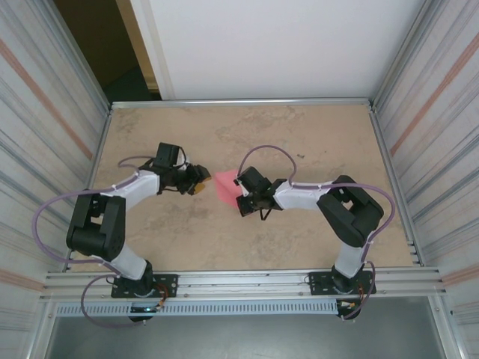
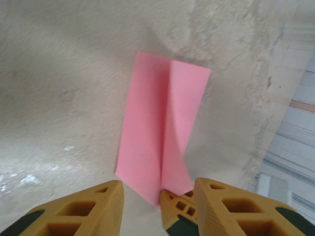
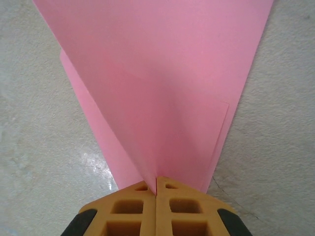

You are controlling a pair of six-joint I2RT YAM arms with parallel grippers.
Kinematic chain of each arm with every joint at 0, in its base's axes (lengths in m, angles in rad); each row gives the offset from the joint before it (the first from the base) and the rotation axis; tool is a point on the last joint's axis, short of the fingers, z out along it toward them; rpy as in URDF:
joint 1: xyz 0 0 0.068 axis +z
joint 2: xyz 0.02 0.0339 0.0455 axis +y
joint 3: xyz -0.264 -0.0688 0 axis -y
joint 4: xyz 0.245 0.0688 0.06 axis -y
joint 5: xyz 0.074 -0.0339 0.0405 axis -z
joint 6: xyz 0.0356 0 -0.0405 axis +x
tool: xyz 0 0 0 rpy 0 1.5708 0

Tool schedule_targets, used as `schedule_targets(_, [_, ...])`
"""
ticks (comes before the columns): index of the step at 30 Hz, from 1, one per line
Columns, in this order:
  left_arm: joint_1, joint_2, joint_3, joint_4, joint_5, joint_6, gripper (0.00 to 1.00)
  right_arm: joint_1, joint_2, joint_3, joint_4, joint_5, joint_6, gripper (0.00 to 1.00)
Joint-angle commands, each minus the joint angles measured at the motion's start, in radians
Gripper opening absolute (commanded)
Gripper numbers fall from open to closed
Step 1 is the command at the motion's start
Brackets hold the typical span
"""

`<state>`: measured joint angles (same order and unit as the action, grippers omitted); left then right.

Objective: Fold a paper plane with a square sheet of paper (pick it up from the middle)
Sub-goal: Fourth fold the wing at the center of the table.

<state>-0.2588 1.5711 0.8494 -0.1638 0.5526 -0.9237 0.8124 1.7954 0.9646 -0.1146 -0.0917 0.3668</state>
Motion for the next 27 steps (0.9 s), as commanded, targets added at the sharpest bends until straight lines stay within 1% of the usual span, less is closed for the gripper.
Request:
schedule_targets(1, [-0.006,-0.041,-0.059,0.093,0.023,-0.018,0.43,-0.042,-0.031,-0.034,0.039,-0.171,0.053,0.00])
schedule_targets(4, [-0.020,-0.050,-0.104,0.154,0.037,-0.018,0.43,-0.081,-0.036,-0.053,0.075,-0.279,0.081,0.00])
schedule_targets(9, [-0.078,-0.024,-0.154,0.279,0.061,-0.020,0.44,-0.148,-0.015,-0.078,0.134,-0.446,0.134,0.00])
schedule_targets(15, [-0.139,0.039,-0.165,0.404,0.086,-0.031,0.44,-0.203,0.016,-0.093,0.172,-0.563,0.181,0.00])
schedule_targets(18, [-0.154,0.065,-0.159,0.439,0.098,-0.036,0.44,-0.218,0.026,-0.100,0.180,-0.591,0.190,0.00])
schedule_targets(24, [-0.183,0.112,-0.122,0.408,0.105,-0.013,0.44,-0.225,0.049,-0.101,0.174,-0.600,0.190,0.00])
schedule_targets(27, [-0.192,0.137,-0.118,0.426,0.114,-0.017,0.45,-0.225,0.060,-0.103,0.179,-0.603,0.195,0.00])
